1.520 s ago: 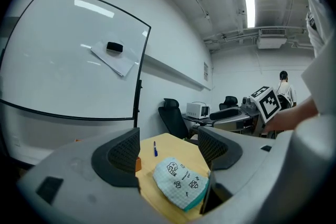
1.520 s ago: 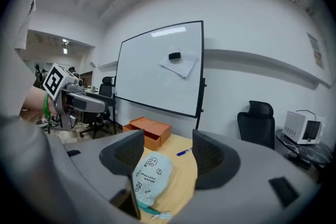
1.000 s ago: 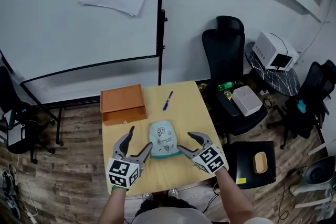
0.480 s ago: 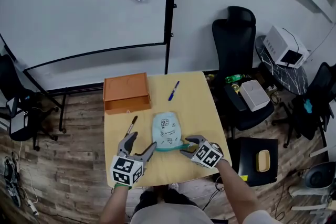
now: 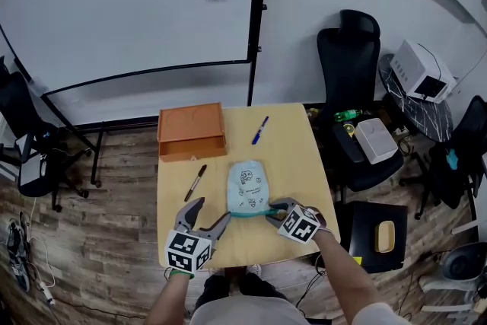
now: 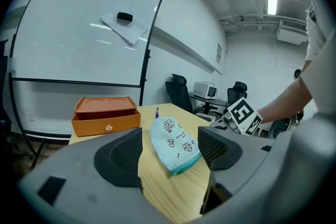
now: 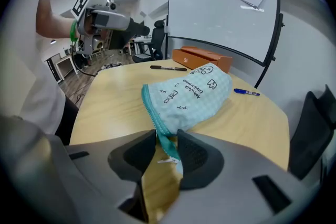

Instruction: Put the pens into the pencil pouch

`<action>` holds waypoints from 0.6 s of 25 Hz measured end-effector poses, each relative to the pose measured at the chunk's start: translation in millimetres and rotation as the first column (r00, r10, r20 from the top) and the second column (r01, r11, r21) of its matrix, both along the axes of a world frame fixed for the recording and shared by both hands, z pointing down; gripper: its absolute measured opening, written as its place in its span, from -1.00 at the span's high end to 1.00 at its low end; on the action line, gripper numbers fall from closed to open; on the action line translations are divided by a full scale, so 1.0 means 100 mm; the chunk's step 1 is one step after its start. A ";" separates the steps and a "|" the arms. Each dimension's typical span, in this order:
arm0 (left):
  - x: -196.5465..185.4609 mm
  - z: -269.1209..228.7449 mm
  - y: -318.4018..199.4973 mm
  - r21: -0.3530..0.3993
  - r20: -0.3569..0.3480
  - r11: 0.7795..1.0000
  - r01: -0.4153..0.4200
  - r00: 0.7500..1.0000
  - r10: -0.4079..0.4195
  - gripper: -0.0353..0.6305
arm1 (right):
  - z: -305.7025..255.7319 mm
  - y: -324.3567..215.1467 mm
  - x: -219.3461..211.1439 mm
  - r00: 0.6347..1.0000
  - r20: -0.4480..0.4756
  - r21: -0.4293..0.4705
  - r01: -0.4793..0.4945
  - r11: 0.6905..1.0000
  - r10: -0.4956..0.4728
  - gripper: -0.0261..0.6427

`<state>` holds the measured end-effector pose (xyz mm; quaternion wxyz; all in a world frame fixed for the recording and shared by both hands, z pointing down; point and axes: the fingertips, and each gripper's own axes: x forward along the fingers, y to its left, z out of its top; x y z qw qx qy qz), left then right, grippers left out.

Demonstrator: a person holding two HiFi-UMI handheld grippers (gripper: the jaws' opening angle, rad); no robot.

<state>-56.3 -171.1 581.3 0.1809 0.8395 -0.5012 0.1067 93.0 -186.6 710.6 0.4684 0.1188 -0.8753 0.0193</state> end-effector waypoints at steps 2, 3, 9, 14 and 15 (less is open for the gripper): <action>-0.05 0.01 0.02 -0.003 0.000 1.000 0.010 1.000 -0.010 -0.07 | 0.02 0.01 0.00 1.000 -0.010 0.001 0.009 1.000 -0.009 0.59; -0.07 0.03 0.03 -0.006 -0.002 1.000 0.014 1.000 -0.014 -0.07 | 0.03 0.02 -0.01 1.000 -0.013 -0.002 0.012 1.000 -0.012 0.62; -0.16 0.02 0.06 -0.003 -0.006 1.000 0.016 1.000 -0.017 -0.07 | -0.09 0.09 -0.10 0.998 0.055 -0.085 -0.038 0.996 0.043 0.74; -0.24 -0.04 0.02 0.013 -0.010 1.000 0.017 1.000 -0.017 -0.07 | -0.38 0.09 -0.22 0.966 0.196 -0.227 -0.120 0.966 0.166 0.75; -0.25 -0.05 0.01 0.017 -0.011 1.000 0.017 1.000 -0.017 -0.07 | -0.44 0.08 -0.25 0.956 0.223 -0.252 -0.131 0.959 0.189 0.75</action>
